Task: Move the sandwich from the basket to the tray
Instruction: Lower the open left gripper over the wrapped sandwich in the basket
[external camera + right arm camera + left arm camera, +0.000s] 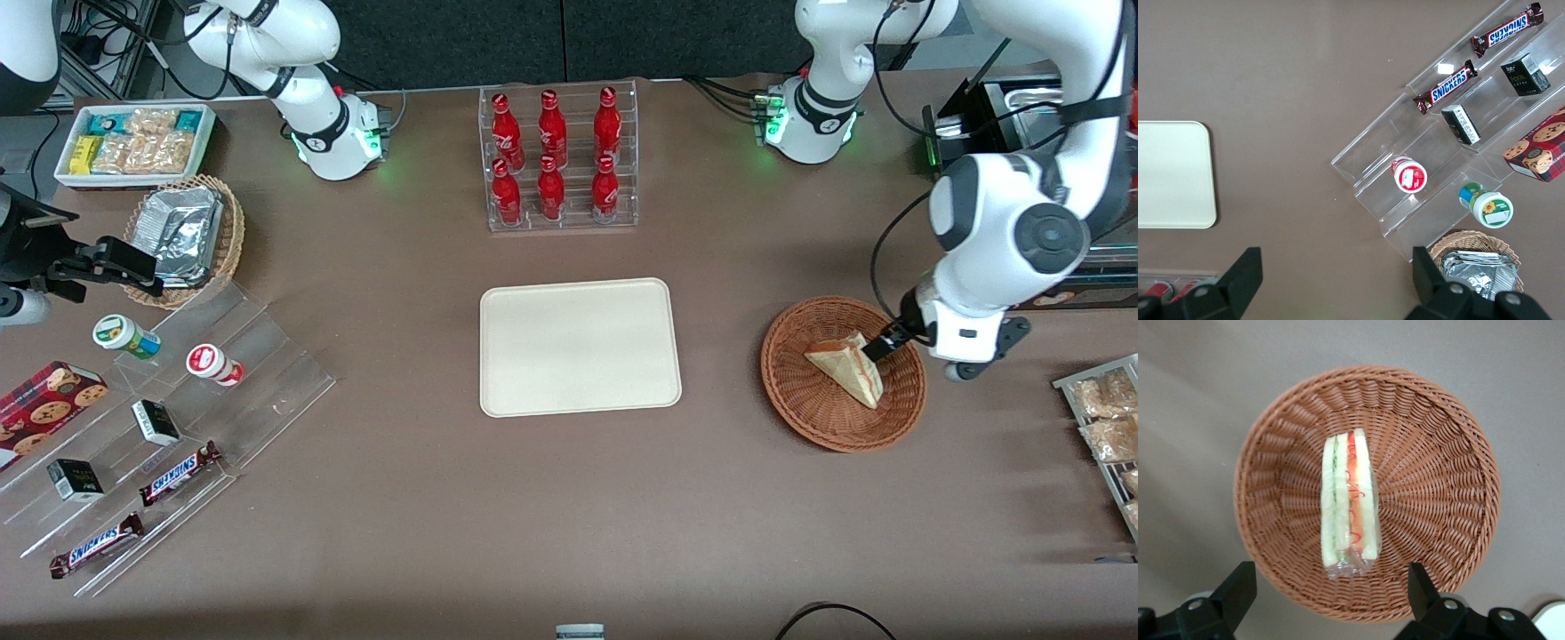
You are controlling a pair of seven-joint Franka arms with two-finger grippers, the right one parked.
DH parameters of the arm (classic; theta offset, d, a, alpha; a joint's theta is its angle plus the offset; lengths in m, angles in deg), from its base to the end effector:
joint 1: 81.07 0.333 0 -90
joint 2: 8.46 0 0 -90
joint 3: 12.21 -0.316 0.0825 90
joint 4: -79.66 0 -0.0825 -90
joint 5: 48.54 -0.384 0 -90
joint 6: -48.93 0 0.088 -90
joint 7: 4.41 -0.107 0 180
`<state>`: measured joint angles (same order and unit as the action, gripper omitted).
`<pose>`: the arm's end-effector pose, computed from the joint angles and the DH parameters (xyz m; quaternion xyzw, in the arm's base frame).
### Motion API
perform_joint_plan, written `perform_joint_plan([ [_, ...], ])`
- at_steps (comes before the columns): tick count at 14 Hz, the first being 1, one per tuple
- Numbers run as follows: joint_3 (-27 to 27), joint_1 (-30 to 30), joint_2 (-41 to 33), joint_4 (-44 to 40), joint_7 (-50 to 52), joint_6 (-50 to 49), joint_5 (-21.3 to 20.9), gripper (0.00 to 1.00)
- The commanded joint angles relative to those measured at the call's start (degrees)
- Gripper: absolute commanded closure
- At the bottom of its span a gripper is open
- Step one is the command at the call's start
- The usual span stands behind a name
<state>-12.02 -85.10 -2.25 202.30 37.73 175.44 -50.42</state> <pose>0.5492 -0.0394 0.3511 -0.9487 -0.3153 0.0137 0.0198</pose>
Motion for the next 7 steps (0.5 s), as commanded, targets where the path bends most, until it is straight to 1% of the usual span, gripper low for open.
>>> perform_joint_plan([
  [1,-0.2,-1.0,-2.3,5.2,2.2,4.8,0.4,0.00],
  [4,-0.2,-1.1,-1.6,6.3,2.5,5.9,0.4,0.00],
  [7,-0.2,-1.2,0.3,7.5,4.8,10.4,0.4,0.00],
])
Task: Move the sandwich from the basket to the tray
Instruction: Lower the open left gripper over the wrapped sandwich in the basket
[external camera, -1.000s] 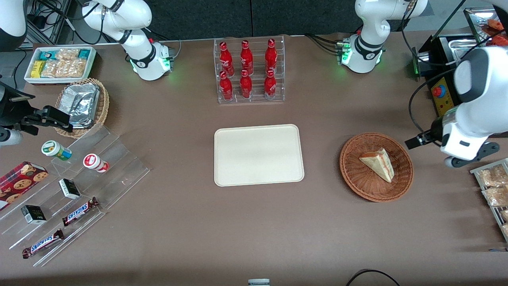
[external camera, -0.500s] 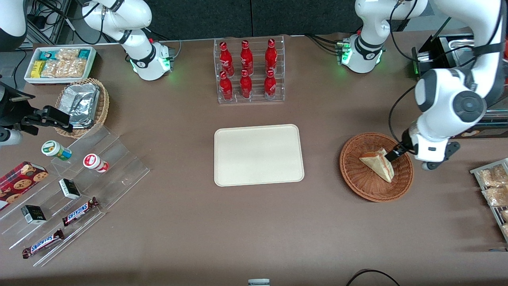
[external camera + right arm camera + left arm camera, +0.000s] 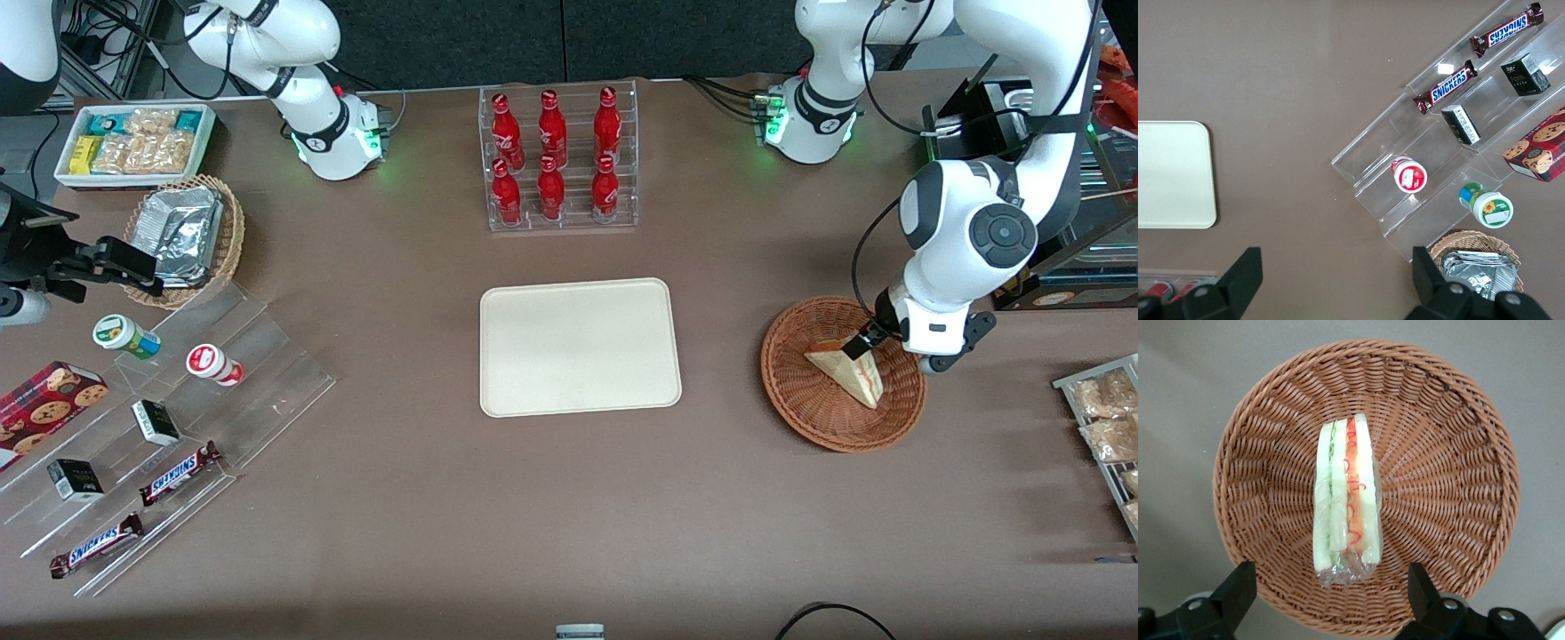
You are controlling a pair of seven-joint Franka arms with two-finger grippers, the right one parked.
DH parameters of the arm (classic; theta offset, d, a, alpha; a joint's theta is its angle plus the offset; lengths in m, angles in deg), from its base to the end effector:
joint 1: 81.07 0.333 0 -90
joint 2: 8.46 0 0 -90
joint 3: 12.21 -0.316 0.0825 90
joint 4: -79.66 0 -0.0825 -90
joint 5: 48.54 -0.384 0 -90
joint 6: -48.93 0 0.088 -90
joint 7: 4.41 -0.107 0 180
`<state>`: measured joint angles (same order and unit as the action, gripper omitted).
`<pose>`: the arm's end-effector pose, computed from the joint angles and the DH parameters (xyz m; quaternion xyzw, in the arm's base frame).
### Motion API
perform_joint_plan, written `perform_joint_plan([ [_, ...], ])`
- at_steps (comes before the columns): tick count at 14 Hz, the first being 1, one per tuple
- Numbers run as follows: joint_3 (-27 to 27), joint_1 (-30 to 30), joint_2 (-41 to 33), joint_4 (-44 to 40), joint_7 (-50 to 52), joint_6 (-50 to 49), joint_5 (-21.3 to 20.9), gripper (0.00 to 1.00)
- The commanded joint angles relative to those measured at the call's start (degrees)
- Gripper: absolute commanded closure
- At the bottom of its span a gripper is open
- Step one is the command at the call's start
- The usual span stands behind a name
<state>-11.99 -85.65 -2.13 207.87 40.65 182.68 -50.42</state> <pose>0.5331 -0.0442 0.3192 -0.9427 -0.3334 0.0014 0.0134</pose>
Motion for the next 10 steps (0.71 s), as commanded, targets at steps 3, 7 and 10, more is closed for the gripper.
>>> perform_joint_plan([
  [3,-0.2,-0.6,1.2,4.6,2.0,7.6,0.3,0.00],
  [7,-0.2,-0.5,2.5,6.0,2.0,10.2,0.0,0.01],
  [10,-0.3,-0.5,3.4,5.6,2.6,10.4,0.0,0.35],
])
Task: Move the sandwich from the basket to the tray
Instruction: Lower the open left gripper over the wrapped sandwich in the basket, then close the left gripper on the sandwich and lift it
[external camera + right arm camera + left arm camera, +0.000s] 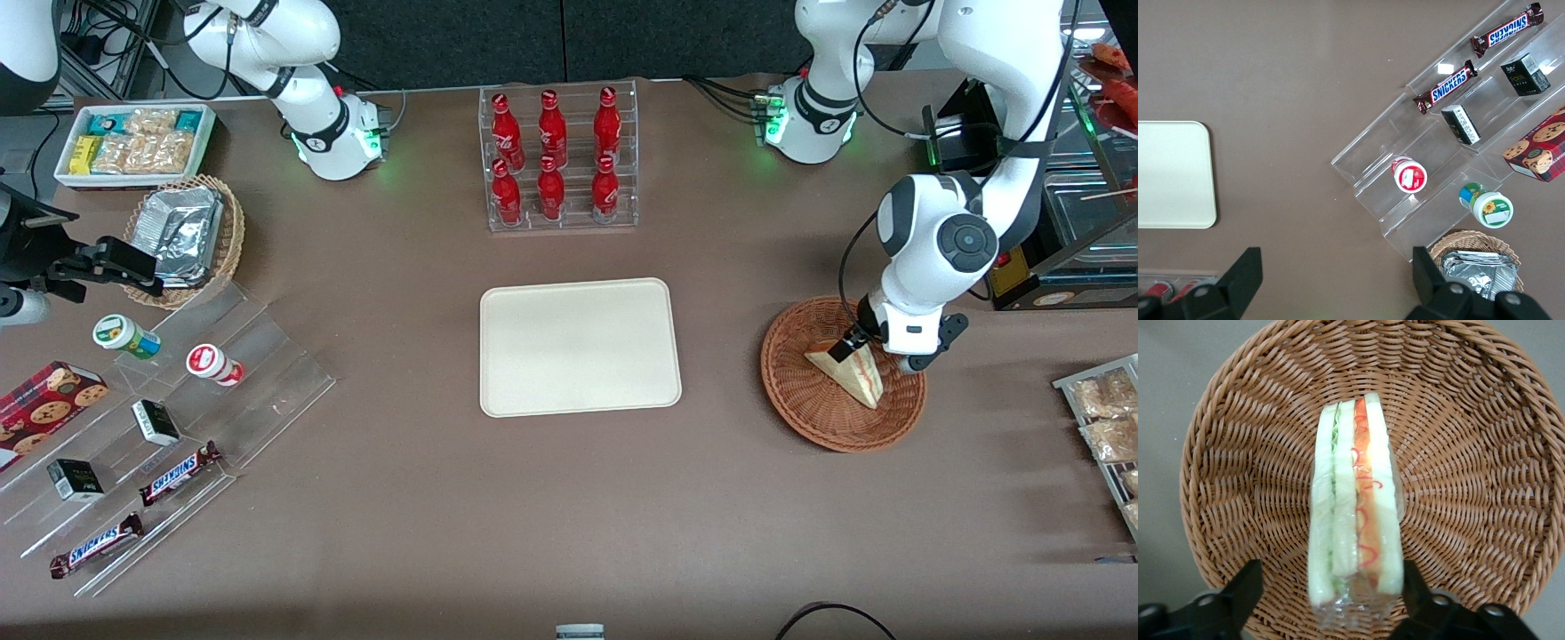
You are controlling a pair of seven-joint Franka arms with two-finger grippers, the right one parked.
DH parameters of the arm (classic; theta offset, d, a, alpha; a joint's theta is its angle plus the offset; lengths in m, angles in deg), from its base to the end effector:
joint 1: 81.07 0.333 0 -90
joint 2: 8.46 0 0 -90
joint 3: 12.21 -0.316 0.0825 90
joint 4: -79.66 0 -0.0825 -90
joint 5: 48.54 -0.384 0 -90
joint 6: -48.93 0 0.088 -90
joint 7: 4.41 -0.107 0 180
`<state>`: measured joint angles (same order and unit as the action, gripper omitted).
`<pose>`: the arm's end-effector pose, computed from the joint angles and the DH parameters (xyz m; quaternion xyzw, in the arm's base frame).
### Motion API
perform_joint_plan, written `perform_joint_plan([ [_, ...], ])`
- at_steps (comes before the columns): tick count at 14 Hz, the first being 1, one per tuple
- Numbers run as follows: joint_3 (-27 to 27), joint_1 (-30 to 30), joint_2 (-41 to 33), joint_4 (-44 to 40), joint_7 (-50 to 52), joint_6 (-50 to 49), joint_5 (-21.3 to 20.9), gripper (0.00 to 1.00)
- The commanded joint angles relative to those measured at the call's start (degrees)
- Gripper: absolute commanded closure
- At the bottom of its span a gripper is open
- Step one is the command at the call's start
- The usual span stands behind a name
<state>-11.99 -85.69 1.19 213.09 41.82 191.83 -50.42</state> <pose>0.5167 -0.0440 0.2660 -0.9400 -0.3411 -0.0027 0.0093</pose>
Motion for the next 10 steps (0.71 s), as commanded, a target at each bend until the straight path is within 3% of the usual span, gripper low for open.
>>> perform_joint_plan([
  [1,-0.3,-0.5,0.2,0.3,1.4,1.2,0.1,0.42],
  [6,-0.3,-0.5,1.3,-1.6,3.0,1.2,0.1,0.90],
  [10,-0.1,-1.0,-0.6,-2.4,2.7,-1.3,-1.0,0.93],
])
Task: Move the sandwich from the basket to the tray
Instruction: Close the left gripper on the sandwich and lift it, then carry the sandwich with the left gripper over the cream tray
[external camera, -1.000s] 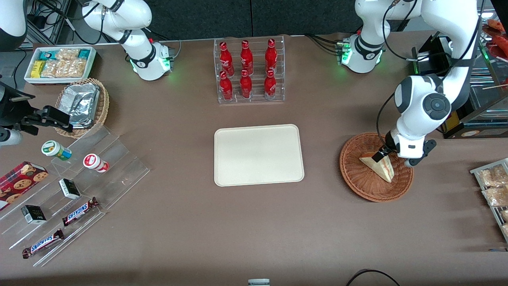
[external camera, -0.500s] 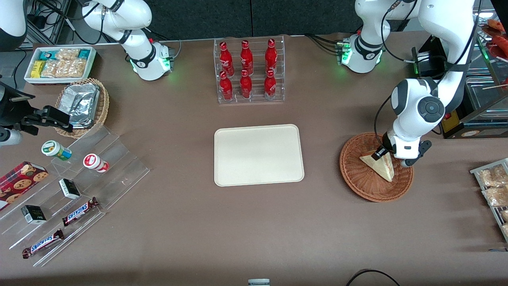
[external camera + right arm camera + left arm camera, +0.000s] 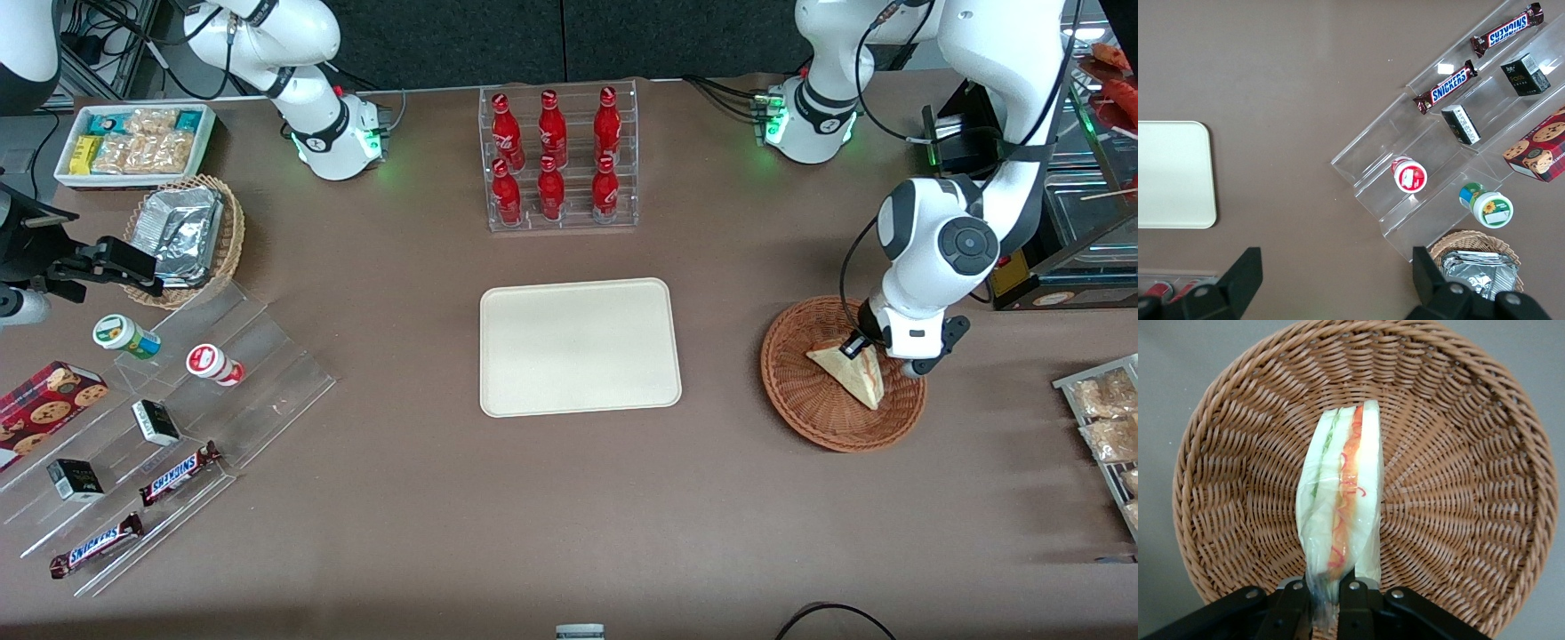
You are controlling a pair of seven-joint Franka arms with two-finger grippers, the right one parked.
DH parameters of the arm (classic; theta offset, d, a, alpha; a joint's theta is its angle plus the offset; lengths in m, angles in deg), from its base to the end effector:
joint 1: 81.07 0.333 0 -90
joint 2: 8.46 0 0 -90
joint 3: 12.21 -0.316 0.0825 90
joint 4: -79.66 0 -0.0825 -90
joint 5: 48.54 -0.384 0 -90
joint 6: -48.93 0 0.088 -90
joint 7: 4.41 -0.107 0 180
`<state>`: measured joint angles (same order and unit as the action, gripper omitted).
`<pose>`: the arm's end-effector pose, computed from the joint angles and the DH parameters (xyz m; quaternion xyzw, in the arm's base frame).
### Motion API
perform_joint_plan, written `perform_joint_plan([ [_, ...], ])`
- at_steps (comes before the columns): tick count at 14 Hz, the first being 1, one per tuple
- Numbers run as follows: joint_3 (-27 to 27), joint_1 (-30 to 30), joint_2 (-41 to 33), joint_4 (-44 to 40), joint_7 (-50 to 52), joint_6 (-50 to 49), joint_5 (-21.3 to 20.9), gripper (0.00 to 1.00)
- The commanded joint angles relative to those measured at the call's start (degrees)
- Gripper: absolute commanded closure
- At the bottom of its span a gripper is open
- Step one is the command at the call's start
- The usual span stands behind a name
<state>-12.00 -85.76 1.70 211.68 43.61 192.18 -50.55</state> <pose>0.5256 -0.0453 0.2714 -0.9350 -0.3545 -0.0130 0.0051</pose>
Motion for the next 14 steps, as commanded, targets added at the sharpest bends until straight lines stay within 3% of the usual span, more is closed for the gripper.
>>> perform_joint_plan([
  [1,-0.1,-2.2,-2.3,-1.8,0.8,-4.7,-2.5,0.93],
  [4,2.8,-2.9,-3.0,-11.5,1.1,-22.9,-7.8,0.93],
  [6,5.8,-3.0,-2.5,-18.7,1.3,-32.3,-8.4,0.93],
  [14,24.6,-3.0,-0.2,-27.2,2.1,-38.0,-9.3,0.95],
])
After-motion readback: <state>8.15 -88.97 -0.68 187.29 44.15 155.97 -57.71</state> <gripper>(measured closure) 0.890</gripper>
